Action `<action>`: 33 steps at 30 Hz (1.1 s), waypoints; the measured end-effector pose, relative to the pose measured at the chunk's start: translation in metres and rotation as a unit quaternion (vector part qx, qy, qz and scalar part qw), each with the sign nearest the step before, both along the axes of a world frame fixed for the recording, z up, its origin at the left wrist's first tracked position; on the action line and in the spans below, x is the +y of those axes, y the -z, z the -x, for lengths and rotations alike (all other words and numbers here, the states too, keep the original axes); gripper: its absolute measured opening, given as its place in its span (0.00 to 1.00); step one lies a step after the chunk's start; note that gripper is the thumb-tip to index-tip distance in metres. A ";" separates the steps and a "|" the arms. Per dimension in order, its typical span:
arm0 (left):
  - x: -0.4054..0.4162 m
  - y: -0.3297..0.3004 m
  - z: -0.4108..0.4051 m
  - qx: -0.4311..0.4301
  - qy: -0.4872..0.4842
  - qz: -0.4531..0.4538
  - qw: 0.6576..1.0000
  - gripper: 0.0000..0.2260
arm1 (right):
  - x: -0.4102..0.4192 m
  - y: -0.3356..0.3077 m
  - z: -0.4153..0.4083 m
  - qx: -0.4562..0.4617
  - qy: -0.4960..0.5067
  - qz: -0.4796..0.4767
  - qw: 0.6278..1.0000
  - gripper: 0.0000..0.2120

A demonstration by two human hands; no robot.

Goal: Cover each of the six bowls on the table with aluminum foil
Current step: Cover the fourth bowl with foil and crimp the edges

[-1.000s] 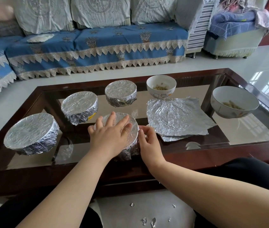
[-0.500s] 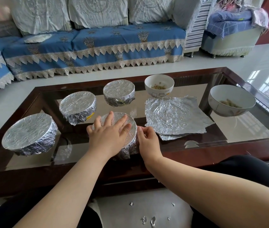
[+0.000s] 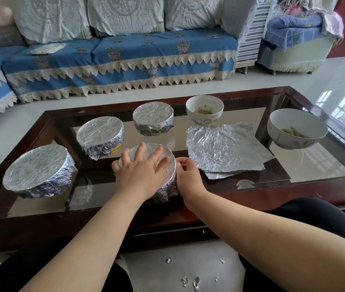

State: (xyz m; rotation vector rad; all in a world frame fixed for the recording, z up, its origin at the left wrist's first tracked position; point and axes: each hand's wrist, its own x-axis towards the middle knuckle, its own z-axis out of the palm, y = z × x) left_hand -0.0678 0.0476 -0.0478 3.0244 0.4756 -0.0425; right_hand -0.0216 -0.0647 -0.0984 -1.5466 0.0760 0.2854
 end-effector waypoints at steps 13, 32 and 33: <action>-0.001 -0.001 0.001 -0.004 -0.005 0.005 1.000 0.33 | 0.005 0.006 -0.012 -0.037 0.016 0.058 0.997 0.06; -0.002 0.000 0.000 -0.010 -0.012 0.003 1.000 0.31 | -0.006 0.002 -0.013 -0.037 0.013 0.158 0.987 0.10; -0.002 0.000 0.000 -0.010 -0.014 0.005 1.000 0.31 | -0.007 0.001 -0.011 -0.031 0.020 0.148 0.988 0.09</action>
